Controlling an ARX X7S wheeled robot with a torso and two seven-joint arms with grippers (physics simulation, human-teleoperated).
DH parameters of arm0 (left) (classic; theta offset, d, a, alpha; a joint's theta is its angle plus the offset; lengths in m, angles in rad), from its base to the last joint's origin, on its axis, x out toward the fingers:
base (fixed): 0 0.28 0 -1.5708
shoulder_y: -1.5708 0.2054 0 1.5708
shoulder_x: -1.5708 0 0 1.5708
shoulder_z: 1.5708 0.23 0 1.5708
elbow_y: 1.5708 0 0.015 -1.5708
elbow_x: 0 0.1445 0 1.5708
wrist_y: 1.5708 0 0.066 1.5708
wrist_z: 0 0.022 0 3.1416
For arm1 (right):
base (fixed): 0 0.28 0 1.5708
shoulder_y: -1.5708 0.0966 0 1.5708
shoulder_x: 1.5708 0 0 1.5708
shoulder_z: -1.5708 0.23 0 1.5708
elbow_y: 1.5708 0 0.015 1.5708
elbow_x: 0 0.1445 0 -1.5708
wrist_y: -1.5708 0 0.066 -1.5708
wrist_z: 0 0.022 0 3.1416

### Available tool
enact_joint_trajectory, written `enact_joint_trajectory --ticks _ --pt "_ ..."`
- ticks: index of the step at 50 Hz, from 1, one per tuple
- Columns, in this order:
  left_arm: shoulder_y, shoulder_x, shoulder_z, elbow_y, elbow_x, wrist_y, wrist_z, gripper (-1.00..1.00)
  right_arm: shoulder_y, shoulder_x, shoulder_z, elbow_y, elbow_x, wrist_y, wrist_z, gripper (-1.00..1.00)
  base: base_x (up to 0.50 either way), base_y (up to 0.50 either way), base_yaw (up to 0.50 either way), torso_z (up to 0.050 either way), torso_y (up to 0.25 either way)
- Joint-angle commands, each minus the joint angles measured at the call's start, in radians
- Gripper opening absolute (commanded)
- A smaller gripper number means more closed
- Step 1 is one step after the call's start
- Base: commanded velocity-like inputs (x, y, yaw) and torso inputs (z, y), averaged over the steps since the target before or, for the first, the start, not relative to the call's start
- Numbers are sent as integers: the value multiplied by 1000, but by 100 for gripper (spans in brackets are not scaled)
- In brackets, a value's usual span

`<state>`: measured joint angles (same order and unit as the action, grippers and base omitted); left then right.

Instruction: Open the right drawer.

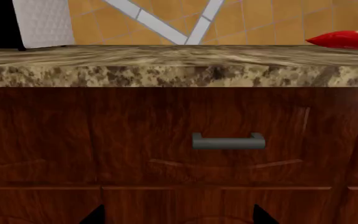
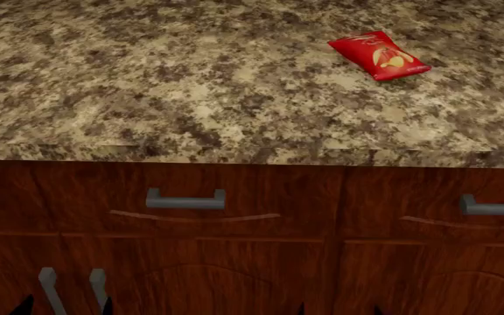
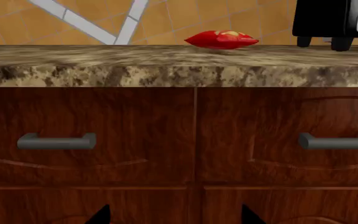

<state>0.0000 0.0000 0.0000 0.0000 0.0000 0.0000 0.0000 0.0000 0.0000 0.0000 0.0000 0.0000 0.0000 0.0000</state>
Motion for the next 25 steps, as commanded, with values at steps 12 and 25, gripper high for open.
enact_joint_trajectory --ticks 12,25 --pt "-1 -45 51 5 -50 -16 -41 100 -2 45 -51 5 42 -8 48 100 0 0 0 0 0" --pt "-7 -49 70 -348 -114 382 6 100 -3 67 -74 -8 69 -12 69 100 0 0 0 0 0"
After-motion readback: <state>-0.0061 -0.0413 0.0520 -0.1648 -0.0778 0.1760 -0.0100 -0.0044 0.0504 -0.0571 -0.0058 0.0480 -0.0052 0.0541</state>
